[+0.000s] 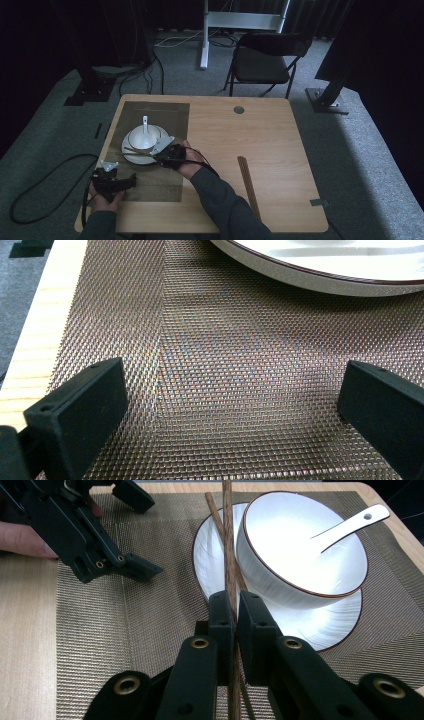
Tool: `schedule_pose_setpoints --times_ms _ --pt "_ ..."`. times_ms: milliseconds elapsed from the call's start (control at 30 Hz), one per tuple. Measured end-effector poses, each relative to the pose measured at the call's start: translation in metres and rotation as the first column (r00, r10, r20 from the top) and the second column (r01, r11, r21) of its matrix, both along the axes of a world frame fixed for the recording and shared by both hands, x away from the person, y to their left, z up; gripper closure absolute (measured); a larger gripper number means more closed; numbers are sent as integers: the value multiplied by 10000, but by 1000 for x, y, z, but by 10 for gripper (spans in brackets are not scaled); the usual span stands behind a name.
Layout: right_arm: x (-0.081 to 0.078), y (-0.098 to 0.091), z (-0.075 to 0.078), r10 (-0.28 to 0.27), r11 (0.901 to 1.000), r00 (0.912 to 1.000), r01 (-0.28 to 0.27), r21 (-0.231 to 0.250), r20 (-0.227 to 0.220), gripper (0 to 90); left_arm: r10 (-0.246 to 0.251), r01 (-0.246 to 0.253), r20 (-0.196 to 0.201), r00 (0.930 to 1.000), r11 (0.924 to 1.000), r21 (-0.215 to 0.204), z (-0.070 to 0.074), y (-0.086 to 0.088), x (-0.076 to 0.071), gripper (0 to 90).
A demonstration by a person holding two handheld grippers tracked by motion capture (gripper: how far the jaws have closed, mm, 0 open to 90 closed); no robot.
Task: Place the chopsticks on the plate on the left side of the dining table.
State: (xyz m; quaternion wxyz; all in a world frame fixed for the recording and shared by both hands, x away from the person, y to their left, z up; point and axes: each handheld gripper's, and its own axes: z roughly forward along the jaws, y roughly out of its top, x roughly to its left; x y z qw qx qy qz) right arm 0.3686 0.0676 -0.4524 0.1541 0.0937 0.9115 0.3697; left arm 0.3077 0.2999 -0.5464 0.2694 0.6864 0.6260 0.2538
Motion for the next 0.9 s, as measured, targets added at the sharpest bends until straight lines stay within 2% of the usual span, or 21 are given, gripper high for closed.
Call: schedule_pose_setpoints --times_ms 900 --pt "7 17 -9 366 9985 9993 -362 -405 86 851 3 -3 13 10000 10000 2 0 0 0 1"
